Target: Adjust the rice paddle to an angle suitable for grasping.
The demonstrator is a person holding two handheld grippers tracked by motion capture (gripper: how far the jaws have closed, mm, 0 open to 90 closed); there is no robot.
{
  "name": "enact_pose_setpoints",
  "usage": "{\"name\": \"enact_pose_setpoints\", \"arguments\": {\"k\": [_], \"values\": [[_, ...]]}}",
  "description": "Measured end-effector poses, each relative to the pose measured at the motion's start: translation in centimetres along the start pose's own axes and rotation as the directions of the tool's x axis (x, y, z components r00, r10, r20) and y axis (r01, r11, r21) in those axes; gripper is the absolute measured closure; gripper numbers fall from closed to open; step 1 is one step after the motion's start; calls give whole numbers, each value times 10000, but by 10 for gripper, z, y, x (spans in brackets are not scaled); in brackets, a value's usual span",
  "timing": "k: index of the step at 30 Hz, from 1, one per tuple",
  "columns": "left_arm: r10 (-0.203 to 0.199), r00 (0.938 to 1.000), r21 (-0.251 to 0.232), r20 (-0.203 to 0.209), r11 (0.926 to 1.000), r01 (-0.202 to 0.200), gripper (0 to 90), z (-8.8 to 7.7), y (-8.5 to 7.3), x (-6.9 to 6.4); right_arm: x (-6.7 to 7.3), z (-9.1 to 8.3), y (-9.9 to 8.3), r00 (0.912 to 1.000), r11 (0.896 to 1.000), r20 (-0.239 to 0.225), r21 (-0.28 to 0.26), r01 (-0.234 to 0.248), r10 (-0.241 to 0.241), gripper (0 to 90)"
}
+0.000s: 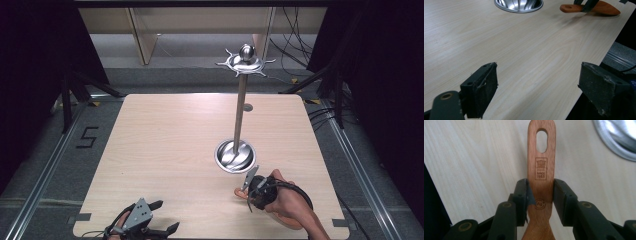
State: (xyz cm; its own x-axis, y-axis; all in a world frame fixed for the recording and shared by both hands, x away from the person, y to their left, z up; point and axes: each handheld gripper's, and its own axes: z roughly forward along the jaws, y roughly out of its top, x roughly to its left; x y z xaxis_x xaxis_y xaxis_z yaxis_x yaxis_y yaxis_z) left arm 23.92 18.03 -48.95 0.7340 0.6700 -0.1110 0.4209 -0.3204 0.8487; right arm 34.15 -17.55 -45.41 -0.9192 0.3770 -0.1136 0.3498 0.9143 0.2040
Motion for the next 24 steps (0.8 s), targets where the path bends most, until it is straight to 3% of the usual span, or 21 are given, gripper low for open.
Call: {"name": "enact_pose_setpoints", "arguments": {"k": [6,8,12,14,15,16,17,19,20,21,24], "values": [[-169,9999,-86,-13,9998,168,148,0,0,-1,-4,-13,-6,9990,9962,404,-850,-173,208,663],[162,9998,183,-131,9997,-160,148,-1,0,2,-5,-18,-8,9987,9944,488,-1058,-80,133,664],[-110,9999,-46,-39,9999,110,148,-1,0,0,-8,-33,-13,9971,9882,709,-1522,-158,268,671],[-12,10000,-61,-15,10000,12,148,-1,0,0,-9,-42,-20,9950,9823,708,-1788,-564,700,671],[-12,10000,-61,-15,10000,12,148,-1,0,0,-9,-42,-20,9950,9823,708,-1788,-564,700,671],[155,9999,-56,0,9999,-155,148,-1,1,1,-12,-47,-23,9949,9759,721,-2115,-534,701,671],[-201,9998,-96,-20,9998,200,148,0,0,-1,-12,-47,-23,9949,9759,721,-2115,-534,701,671],[172,9997,200,-146,9997,-169,148,-2,0,2,-12,-53,-26,9922,9701,715,-2280,-831,1018,671],[173,9998,167,-132,9997,-171,148,-1,0,2,-14,-56,-28,9927,9706,800,-2303,-696,901,671],[146,9998,191,-113,9997,-143,149,-1,0,2,-13,-59,-29,9881,9674,866,-2310,-1044,1273,671],[136,9998,185,-136,9997,-134,148,-1,0,2,-17,-67,-34,9863,9550,972,-2788,-1015,1332,671]]}}
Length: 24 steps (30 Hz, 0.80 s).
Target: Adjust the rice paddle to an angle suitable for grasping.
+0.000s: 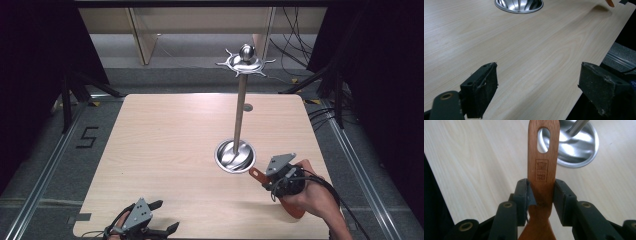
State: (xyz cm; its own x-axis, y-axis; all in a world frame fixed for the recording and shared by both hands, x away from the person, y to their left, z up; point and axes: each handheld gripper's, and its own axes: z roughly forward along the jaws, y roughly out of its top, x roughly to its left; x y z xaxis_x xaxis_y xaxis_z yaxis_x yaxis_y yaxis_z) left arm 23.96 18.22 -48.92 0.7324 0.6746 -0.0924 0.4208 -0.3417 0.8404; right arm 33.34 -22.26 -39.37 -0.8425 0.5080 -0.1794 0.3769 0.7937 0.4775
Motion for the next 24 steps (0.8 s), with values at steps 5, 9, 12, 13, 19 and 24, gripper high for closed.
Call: {"name": "enact_pose_setpoints", "arguments": {"k": [5,9,12,13,19,24], "values": [[114,9998,-176,151,9998,-112,148,1,1,-1,-10,-13,1,9995,9940,83,-1056,-289,299,671],[-228,9996,-220,153,9995,231,149,2,0,-2,-15,-20,1,9978,9826,26,-1741,-645,660,671],[23,9999,-227,150,9997,-20,149,2,1,0,-15,-22,2,9983,9817,-27,-1817,-575,580,671],[267,9996,-26,62,9996,-267,149,1,1,2,-15,-23,2,9975,9797,-2,-1881,-690,702,671],[95,9999,-130,108,9999,-93,149,2,1,1,-18,-33,3,9984,9747,3,-2163,-558,572,671],[60,9998,-169,163,9998,-57,148,2,0,0,-25,-48,3,9980,9609,138,-2711,-555,616,671]]}}
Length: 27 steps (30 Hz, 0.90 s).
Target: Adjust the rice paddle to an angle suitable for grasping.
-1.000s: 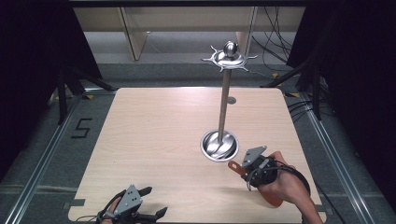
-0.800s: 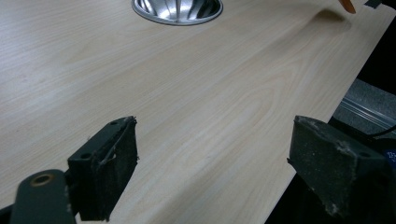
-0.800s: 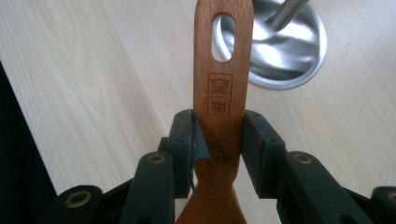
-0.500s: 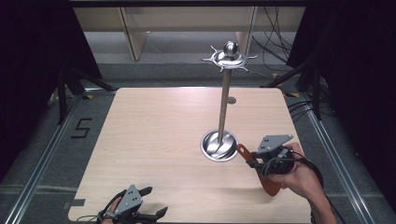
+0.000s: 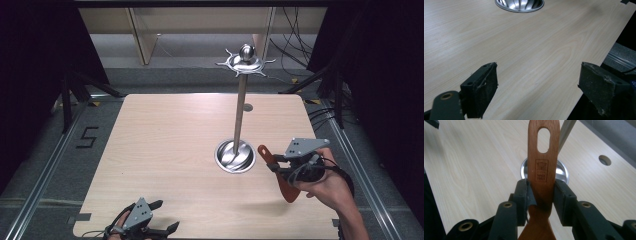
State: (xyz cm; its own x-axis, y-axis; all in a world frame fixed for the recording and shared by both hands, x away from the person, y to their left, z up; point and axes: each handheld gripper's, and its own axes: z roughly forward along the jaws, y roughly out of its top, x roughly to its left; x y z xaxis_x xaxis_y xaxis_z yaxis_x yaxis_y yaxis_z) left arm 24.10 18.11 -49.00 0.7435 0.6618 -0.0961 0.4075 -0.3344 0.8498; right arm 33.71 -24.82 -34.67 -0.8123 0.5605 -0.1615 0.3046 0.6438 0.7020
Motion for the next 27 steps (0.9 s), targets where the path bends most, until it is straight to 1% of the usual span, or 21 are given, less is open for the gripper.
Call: {"name": "enact_pose_setpoints", "arguments": {"k": [1,2,3,4,6,7,8,11,12,13,14,16,17,18,19,20,21,22,25,26,27], "values": [[0,10000,0,0,10000,0,149,0,0,0,0,0,0,10000,10000,0,0,0,0,671],[62,10000,70,-59,10000,-62,149,0,0,1,-2,-3,2,10000,9998,76,-193,8,-6,671],[-16,10000,2,-19,10000,16,149,0,0,1,-2,-4,2,9998,9994,118,-288,-175,179,671],[-16,10000,2,-19,10000,16,149,0,0,1,-2,-4,2,9998,9994,118,-288,-175,179,671],[42,10000,121,-16,9999,-42,148,0,0,1,-5,-7,5,9997,9984,228,-559,-105,118,671],[-1,10000,47,-16,10000,1,149,0,0,0,-5,-9,7,9996,9976,251,-678,-96,114,671],[58,10000,127,-5,9999,-58,149,0,0,1,-6,-11,9,9995,9973,219,-693,-223,239,671],[4,10000,52,-30,10000,-4,149,1,0,0,-6,-12,12,9993,9955,283,-927,-219,246,671],[-1,10000,49,-31,10000,1,149,1,0,0,-8,-14,15,9992,9934,247,-1111,-274,303,671],[28,10000,64,-53,10000,-28,149,0,0,1,-8,-14,15,9992,9934,247,-1111,-274,303,671],[26,10000,96,8,10000,-26,149,0,0,1,-10,-16,18,9986,9889,331,-1445,-358,410,671],[-6,10000,53,-10,10000,6,149,1,0,0,-10,-18,20,9987,9886,339,-1470,-315,368,671],[-51,10000,45,-42,10000,51,149,1,-1,0,-11,-20,21,9987,9869,292,-1569,-365,416,671],[20,10000,51,-30,10000,-19,149,1,0,0,-12,-23,25,9984,9824,323,-1823,-408,474,671],[20,10000,51,-30,10000,-19,149,1,0,0,-12,-23,25,9984,9824,323,-1823,-408,474,671],[-73,10000,46,-24,10000,73,149,1,0,0,-13,-28,28,9983,9784,279,-2019,-447,513,671],[-73,10000,46,-24,10000,73,149,1,0,0,-13,-28,28,9983,9784,279,-2019,-447,513,671],[-301,9995,41,-34,9995,301,149,1,-1,-2,-13,-32,31,9980,9738,336,-2231,-443,531,671],[-292,9996,53,-21,9996,292,149,2,-1,-2,-13,-34,34,9982,9693,331,-2425,-407,502,671],[-203,9998,67,-6,9998,203,149,1,-1,-1,-13,-35,35,9976,9653,480,-2586,-363,504,671],[36,10000,69,13,10000,-36,149,1,0,0,-13,-36,36,9982,9670,311,-2511,-425,519,671]]}}
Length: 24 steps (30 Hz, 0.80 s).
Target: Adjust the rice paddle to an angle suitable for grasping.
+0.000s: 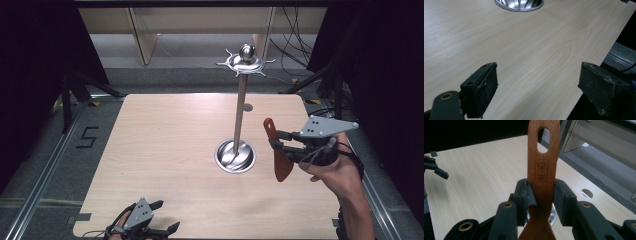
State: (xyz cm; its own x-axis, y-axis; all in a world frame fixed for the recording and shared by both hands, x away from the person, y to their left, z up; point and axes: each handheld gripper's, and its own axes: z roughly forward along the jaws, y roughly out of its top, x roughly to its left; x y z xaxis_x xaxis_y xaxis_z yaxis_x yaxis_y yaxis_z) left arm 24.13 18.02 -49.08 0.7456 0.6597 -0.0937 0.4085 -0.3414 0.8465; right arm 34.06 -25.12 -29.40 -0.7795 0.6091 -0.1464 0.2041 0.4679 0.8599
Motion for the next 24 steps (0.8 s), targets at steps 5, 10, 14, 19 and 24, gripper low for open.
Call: {"name": "enact_pose_setpoints", "arguments": {"k": [5,10,14,19,24], "values": [[-225,9997,-3,-32,9997,225,149,0,-1,-1,-1,-3,6,9999,9996,119,-273,54,-51,671],[-332,9994,-6,-36,9994,332,149,0,-1,-1,-1,-5,13,9998,9977,210,-669,78,-64,671],[-5,9999,49,-137,10000,6,148,0,0,1,-3,-9,21,9997,9967,247,-813,70,-50,671],[-4,10000,25,-69,10000,4,149,0,0,1,-6,-16,32,9995,9949,294,-999,123,-94,671],[180,9997,208,-138,9996,-177,149,-1,0,2,-8,-20,41,9984,9922,526,-1218,275,-212,671]]}}
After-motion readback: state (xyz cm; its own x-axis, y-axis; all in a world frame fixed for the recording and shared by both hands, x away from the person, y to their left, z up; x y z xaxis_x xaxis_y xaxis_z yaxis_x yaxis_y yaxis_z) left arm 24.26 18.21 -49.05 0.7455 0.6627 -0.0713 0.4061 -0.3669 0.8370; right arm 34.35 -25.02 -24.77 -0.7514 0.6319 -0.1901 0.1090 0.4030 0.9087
